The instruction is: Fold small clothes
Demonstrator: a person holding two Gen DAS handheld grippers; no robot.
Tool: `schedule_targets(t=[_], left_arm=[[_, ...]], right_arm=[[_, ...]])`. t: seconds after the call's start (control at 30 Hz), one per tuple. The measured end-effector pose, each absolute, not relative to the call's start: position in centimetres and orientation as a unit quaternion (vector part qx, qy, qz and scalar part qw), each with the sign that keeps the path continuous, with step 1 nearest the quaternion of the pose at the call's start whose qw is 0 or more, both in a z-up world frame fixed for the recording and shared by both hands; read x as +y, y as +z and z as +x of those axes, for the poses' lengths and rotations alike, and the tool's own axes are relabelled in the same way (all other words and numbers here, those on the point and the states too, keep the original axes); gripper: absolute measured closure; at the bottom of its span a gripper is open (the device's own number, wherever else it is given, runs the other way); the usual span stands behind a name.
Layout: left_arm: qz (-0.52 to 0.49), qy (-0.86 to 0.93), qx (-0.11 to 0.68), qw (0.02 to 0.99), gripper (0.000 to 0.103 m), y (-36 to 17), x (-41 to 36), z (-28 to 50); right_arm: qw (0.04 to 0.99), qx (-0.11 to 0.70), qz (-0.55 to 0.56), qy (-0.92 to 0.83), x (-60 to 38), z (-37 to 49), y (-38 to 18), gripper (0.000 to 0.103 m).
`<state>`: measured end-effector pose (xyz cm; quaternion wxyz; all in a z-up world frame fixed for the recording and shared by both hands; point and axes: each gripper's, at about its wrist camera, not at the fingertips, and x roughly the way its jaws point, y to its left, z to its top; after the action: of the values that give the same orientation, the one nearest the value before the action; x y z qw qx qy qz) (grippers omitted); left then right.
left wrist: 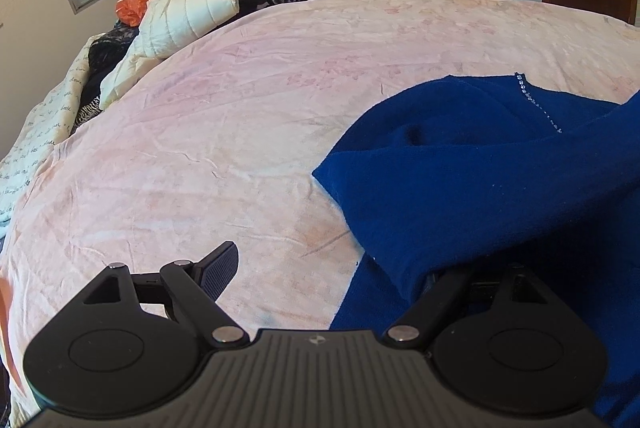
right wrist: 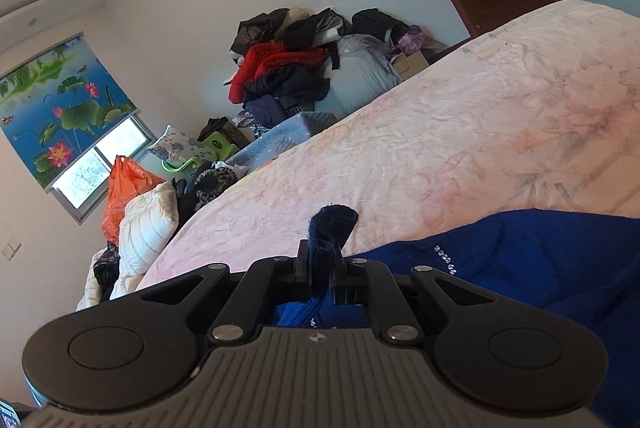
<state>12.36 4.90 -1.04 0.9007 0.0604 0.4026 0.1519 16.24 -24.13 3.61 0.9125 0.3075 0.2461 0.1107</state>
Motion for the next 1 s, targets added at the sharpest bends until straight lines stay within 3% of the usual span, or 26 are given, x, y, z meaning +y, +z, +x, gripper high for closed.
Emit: schedule_targets(t=[0.23,0.7,1.0], left_arm=[[0.064,0.132,0.399,0.905,0.011,-0.9,4.2,11.4],[0.104,0.128,0.354,0.920,0.009,-0.5,3.7,11.7],[0.114,0.112,0.350,0.923,0.005,-0.1,5.5,13.2]], right_arm=[[0.913,0.243,0.314,0.088,-25.9,15.5,2.6,0.091],[0.905,0.251,0.336,0.069,-28.1,14.4,0.0,0.091],[0.911,0.213,0.342,0.093,-27.7,14.9,2.3,0.091]])
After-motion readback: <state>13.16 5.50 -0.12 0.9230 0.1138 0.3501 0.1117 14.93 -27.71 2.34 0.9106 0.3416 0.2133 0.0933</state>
